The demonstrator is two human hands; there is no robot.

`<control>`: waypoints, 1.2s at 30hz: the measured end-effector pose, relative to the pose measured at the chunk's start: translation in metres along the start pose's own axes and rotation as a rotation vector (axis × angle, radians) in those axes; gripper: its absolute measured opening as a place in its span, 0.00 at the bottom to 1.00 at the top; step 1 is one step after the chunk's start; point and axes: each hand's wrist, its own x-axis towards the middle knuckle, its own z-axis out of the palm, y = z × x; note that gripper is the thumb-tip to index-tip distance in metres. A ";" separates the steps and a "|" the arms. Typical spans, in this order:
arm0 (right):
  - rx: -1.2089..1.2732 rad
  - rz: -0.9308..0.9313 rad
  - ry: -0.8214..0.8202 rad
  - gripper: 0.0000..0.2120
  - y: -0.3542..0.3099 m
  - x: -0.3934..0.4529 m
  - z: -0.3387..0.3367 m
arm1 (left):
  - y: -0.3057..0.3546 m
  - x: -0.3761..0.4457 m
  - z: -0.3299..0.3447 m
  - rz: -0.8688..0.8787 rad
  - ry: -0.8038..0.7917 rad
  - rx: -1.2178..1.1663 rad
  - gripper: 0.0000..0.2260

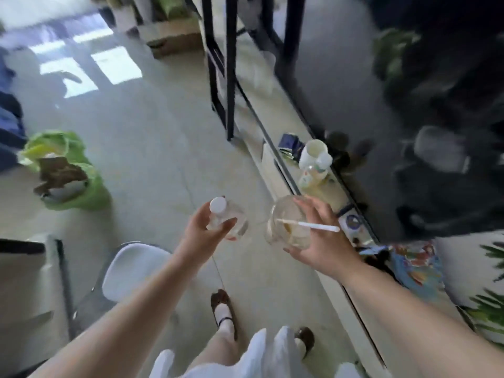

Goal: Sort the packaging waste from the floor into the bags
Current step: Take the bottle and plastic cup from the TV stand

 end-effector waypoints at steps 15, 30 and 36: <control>0.029 -0.461 -0.310 0.44 -0.175 0.354 0.063 | 0.027 0.127 -0.267 -0.076 0.664 -0.313 0.14; -0.074 -0.734 -0.728 0.44 -0.374 0.643 0.211 | -0.007 0.244 -0.445 -0.312 1.184 -0.685 0.19; -0.117 -0.598 -0.744 0.41 -0.464 0.738 0.308 | -0.053 0.326 -0.595 -0.409 1.123 -0.666 0.21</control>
